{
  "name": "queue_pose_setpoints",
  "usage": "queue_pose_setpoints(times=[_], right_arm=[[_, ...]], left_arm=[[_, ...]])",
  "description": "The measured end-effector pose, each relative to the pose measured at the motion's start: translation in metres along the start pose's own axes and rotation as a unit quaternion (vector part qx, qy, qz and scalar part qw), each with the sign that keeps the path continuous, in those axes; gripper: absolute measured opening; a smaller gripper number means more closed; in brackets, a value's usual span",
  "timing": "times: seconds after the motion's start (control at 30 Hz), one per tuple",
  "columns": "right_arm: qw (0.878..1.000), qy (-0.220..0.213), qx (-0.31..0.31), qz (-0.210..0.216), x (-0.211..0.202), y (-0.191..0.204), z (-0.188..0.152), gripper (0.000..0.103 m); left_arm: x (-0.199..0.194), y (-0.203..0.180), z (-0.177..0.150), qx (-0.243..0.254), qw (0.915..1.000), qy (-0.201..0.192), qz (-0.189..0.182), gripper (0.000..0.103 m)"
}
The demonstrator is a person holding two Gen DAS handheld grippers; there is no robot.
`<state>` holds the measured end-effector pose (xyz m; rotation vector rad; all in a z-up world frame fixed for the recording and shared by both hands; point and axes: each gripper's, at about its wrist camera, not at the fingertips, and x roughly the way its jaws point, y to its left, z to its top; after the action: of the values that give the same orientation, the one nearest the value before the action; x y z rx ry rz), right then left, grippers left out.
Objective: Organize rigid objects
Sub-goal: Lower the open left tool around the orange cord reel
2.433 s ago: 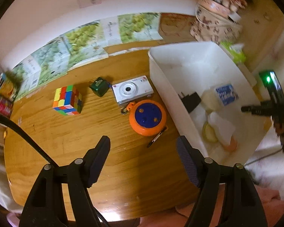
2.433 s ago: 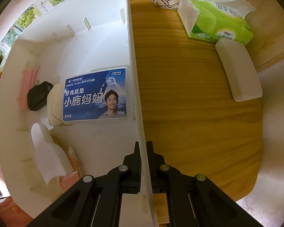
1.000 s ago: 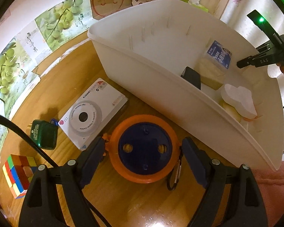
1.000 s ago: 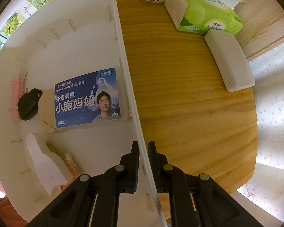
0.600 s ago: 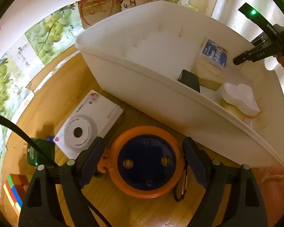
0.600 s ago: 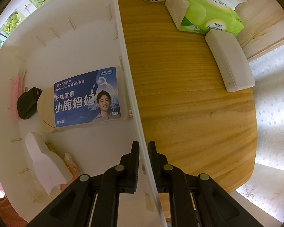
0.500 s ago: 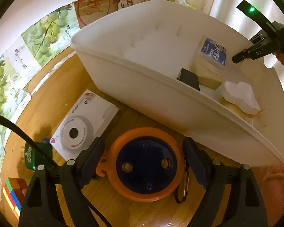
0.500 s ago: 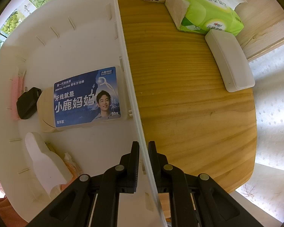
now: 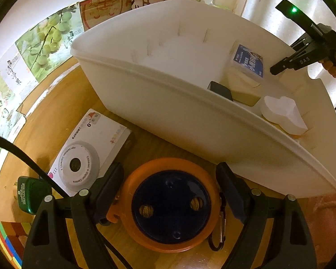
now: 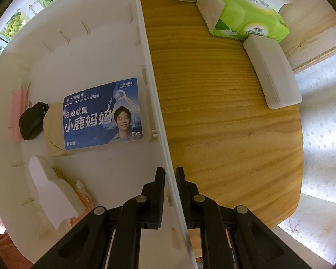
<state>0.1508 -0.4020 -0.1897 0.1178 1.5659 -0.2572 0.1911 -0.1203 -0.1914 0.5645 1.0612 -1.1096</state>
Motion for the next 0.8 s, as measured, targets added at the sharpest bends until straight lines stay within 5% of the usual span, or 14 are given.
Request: queue_pose_setpoints(times=[0.8], right_arm=[[1.000, 0.011, -0.014, 0.005, 0.009, 0.003, 0.006, 0.010]], left_arm=[[-0.011, -0.014, -0.031, -0.051, 0.9980, -0.033, 0.019, 0.079]])
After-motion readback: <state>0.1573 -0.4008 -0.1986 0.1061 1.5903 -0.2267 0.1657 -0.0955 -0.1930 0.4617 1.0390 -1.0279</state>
